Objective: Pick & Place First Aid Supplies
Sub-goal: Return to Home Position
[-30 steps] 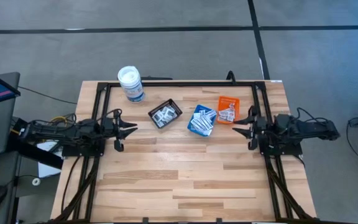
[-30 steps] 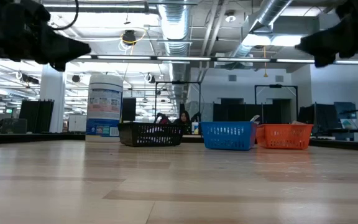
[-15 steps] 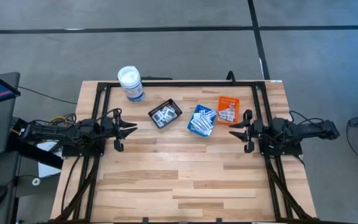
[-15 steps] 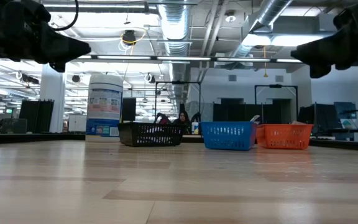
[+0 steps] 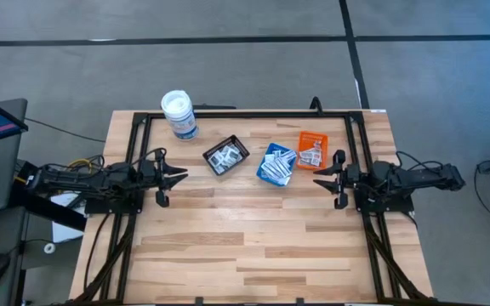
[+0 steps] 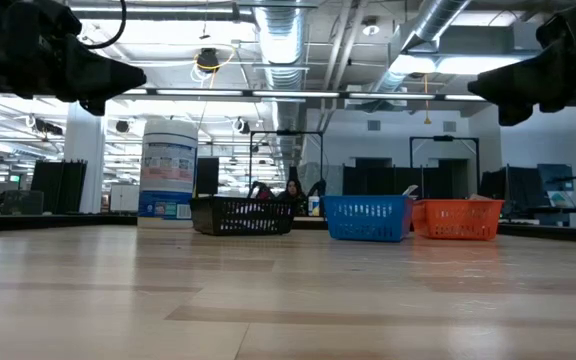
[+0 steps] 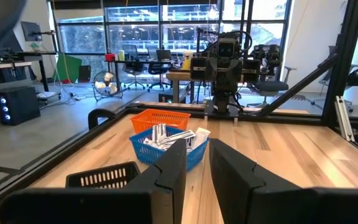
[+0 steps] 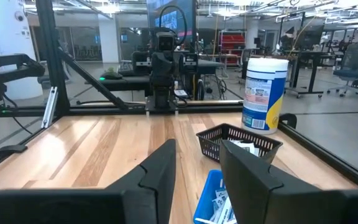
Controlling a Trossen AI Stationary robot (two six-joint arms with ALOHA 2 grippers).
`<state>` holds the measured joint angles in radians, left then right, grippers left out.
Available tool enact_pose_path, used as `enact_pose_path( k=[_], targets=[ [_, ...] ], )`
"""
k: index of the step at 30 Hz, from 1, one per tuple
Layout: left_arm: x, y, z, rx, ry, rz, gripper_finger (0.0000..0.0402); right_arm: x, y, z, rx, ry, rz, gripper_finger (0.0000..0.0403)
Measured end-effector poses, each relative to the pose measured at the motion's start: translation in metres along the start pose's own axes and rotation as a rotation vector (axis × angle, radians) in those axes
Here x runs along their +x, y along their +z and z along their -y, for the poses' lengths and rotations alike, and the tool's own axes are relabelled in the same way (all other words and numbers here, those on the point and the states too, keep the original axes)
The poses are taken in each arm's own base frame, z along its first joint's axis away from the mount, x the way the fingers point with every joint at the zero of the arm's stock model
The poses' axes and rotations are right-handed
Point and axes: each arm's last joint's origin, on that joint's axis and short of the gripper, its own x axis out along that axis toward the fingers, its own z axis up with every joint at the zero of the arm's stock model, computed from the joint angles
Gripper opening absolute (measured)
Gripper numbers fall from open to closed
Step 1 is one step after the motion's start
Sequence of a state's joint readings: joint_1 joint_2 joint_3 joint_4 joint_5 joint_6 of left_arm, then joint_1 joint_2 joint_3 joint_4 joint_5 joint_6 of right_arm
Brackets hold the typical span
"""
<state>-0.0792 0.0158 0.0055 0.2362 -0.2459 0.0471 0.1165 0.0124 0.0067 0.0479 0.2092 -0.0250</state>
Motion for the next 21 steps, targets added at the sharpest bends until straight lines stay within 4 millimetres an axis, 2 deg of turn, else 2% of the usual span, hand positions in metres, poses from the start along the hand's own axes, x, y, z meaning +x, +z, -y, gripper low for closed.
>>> enact_pose_path(
  k=[21],
  targets=[
    [0.0, 0.001, 0.0, -0.002, 0.0, 0.009, 0.0072, 0.0001, -0.0004, 0.0, 0.0, 0.0, -0.001, 0.0118]
  ],
)
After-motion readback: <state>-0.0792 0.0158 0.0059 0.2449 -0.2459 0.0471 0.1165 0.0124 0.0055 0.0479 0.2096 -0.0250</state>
